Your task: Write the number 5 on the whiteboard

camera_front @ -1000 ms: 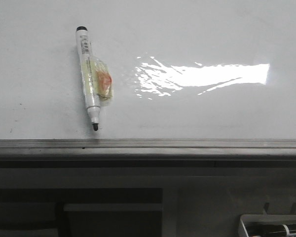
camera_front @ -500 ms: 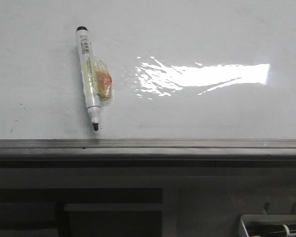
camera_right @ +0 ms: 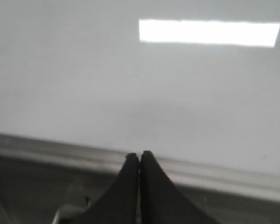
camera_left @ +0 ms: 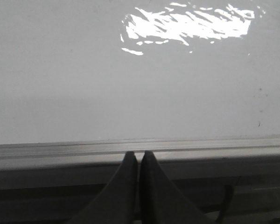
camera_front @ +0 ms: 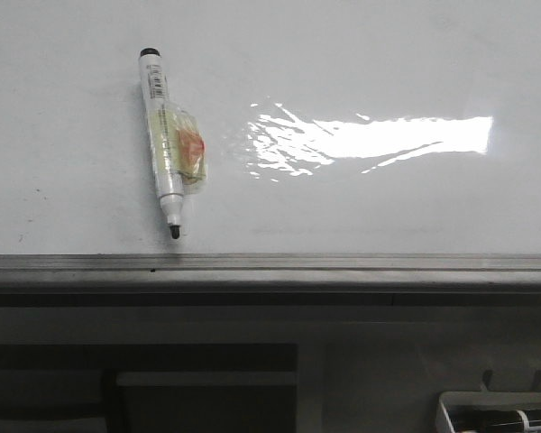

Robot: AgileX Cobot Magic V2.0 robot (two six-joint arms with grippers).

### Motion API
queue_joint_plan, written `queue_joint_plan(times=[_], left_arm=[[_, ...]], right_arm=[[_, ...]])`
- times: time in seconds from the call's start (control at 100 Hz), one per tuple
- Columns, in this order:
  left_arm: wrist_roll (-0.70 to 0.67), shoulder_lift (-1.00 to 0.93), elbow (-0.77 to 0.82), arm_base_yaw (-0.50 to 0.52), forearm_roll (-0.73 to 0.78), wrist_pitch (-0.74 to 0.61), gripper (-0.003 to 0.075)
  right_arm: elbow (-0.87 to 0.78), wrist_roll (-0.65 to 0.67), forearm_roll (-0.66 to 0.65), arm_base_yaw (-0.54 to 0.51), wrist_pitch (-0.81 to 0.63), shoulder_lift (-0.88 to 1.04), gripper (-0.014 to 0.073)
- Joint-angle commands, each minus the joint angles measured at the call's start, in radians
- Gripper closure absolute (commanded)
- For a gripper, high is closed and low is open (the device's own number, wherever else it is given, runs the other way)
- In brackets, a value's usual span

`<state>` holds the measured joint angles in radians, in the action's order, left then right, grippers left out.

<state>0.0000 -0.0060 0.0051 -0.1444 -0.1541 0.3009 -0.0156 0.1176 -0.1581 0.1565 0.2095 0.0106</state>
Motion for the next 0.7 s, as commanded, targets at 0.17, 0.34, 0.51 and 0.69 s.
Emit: queue_joint_plan(times=[0.17,0.34,0.51,0.69], left_arm=[[-0.005,-0.027,0.017,0.001,-0.608,-0.209,0.0741],[-0.005,-0.027,0.017,0.001,-0.748,-0.214,0.0741],[0.057,-0.027,-0.042,0.001,-0.731,-0.17,0.0741],[0.198,0.057,-0.226,0.001,-0.483,-0.061,0.0703]], right_arm=[[-0.022,0.007,0.295,-0.009,-0.387,0.017,0.0635],[-0.022,0.007,0.467,-0.009,-0.338,0.017,0.0635],[0.058,0.007,0.591,-0.009,-0.302,0.017,0.0635],[0.227,0.003,0.485,-0.009,-0.087,-0.014,0.0632]])
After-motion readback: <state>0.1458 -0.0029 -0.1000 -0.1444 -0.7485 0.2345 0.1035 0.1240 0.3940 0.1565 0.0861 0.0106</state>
